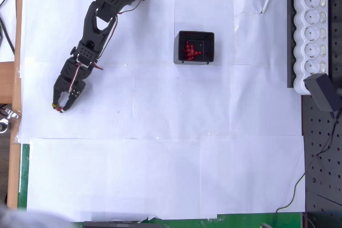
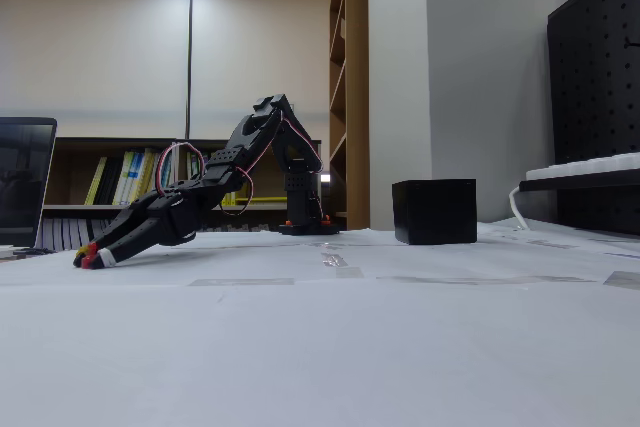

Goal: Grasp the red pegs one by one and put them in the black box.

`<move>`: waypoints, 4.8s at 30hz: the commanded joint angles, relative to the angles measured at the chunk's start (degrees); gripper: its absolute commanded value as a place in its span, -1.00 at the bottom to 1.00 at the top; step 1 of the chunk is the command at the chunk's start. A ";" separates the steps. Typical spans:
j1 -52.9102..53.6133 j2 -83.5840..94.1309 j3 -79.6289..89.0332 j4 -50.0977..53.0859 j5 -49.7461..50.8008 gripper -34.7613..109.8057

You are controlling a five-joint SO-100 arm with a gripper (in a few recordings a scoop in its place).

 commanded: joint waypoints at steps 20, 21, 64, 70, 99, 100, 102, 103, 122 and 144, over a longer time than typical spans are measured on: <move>-40.43 -60.82 7.38 113.91 -22.15 -0.52; -45.26 -61.52 9.67 116.19 -25.31 -0.52; -46.67 -82.71 -6.68 95.10 -34.72 -0.23; -29.44 -107.67 -48.87 77.78 -19.51 -0.35; -31.90 -140.01 -92.29 91.23 -19.25 -0.52; -32.26 -140.19 -92.29 91.32 -19.34 -0.52; -32.78 -140.45 -92.29 91.41 -19.25 -0.52; -33.05 -140.71 -92.29 91.49 -18.98 -0.52; -33.40 -143.96 -92.29 93.08 -18.90 -0.52; -33.40 -143.96 -92.29 93.08 -18.90 -0.52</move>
